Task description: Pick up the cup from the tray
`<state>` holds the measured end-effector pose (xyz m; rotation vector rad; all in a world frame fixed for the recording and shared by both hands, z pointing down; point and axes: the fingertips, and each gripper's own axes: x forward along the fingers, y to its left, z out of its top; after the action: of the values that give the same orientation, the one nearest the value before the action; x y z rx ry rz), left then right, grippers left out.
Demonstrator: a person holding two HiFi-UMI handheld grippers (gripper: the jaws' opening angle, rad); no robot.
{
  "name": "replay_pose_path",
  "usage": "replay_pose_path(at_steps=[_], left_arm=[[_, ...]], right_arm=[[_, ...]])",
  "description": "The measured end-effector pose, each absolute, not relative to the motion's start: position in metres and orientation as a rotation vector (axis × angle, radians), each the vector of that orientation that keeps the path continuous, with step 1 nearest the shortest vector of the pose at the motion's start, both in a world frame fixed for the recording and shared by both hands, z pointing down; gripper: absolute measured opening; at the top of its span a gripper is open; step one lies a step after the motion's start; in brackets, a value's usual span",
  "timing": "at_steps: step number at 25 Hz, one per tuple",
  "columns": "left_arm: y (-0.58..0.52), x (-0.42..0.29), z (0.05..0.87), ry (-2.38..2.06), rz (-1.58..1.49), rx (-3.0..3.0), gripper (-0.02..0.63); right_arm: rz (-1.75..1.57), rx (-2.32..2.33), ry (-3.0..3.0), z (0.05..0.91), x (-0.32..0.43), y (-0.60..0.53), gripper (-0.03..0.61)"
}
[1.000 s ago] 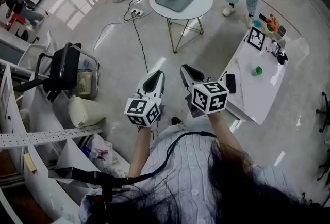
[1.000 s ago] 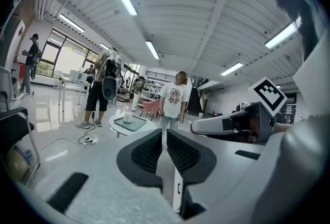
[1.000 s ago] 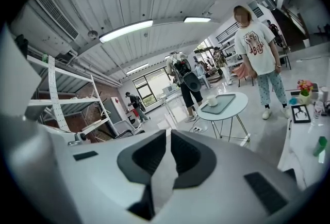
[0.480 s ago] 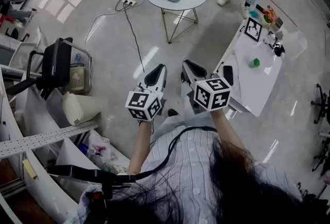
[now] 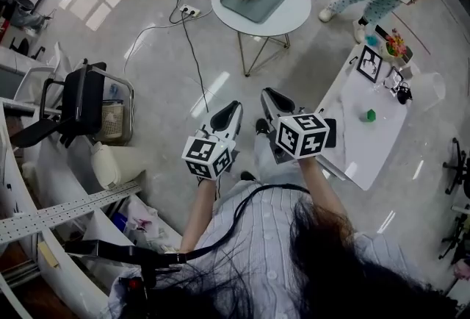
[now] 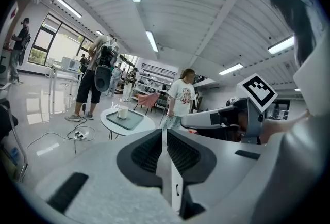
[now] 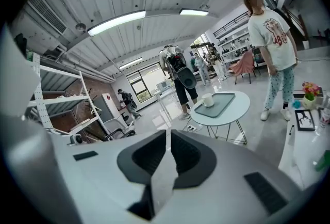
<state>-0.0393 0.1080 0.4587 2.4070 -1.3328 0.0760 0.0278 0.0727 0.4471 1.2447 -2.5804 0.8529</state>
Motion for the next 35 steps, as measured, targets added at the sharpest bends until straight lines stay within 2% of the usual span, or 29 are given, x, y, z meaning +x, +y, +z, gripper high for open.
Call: replay_pose_path(at_steps=[15,35], left_arm=[[-0.073,-0.024,0.451,-1.355,0.072,2.396,0.017],[-0.19,-0.022,0.468,-1.327,0.136,2.398,0.018]], right_arm=[[0.874,1.148,-2.571,0.458,0.043,-0.092,0.046],[0.918,1.209,-2.53,0.478,0.056,-0.188,0.046]])
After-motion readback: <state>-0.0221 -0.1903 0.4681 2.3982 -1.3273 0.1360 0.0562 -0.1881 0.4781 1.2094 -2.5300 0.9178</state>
